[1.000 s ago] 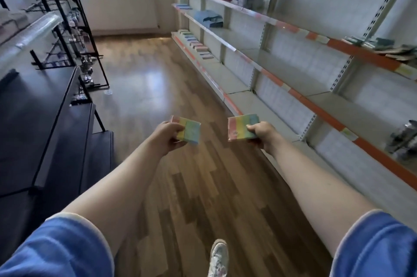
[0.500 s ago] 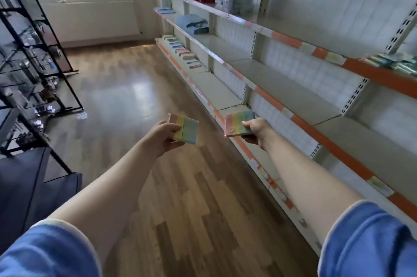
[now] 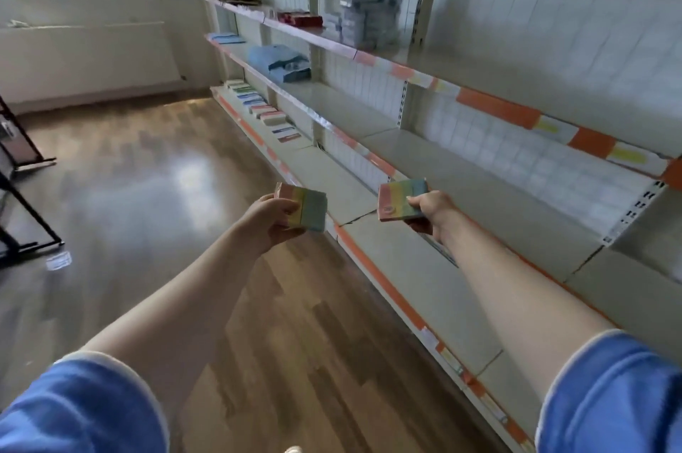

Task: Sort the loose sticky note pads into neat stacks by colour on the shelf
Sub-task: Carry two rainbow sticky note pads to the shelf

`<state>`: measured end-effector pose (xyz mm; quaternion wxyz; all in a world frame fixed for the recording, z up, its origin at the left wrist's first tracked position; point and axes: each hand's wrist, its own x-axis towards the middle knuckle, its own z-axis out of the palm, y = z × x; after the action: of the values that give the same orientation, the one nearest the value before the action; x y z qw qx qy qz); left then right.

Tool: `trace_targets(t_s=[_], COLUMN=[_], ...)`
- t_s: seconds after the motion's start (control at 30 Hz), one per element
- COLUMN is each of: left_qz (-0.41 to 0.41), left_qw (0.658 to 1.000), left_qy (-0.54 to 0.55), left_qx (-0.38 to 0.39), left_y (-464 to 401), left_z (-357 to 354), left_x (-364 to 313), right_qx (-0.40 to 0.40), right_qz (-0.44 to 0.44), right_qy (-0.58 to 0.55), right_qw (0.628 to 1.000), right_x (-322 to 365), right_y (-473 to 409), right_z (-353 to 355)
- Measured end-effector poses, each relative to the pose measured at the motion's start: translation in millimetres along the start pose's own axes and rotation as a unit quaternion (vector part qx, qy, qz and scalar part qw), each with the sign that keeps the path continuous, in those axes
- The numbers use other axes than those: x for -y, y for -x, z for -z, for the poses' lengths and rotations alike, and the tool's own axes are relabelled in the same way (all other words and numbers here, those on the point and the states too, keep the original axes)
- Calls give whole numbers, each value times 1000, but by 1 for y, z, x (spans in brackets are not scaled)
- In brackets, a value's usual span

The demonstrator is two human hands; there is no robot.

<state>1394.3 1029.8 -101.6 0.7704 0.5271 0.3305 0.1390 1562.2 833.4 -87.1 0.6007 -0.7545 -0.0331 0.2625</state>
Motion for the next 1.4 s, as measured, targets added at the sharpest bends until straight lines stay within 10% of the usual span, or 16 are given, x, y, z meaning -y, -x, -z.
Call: trace_targets(t_s=[0.47, 1.4], left_qz=[-10, -56], left_qw=[998, 965], left_qy=[-38, -120], left_qx=[56, 228], left_y=[-245, -643], left_z=[-32, -313], left_x=[-168, -327], right_qx=[-108, -282], right_qz=[43, 39], right_qy=[-21, -109], right_qw=[993, 952], right_x=[160, 316], right_y=[-192, -546], right_z=[-28, 92])
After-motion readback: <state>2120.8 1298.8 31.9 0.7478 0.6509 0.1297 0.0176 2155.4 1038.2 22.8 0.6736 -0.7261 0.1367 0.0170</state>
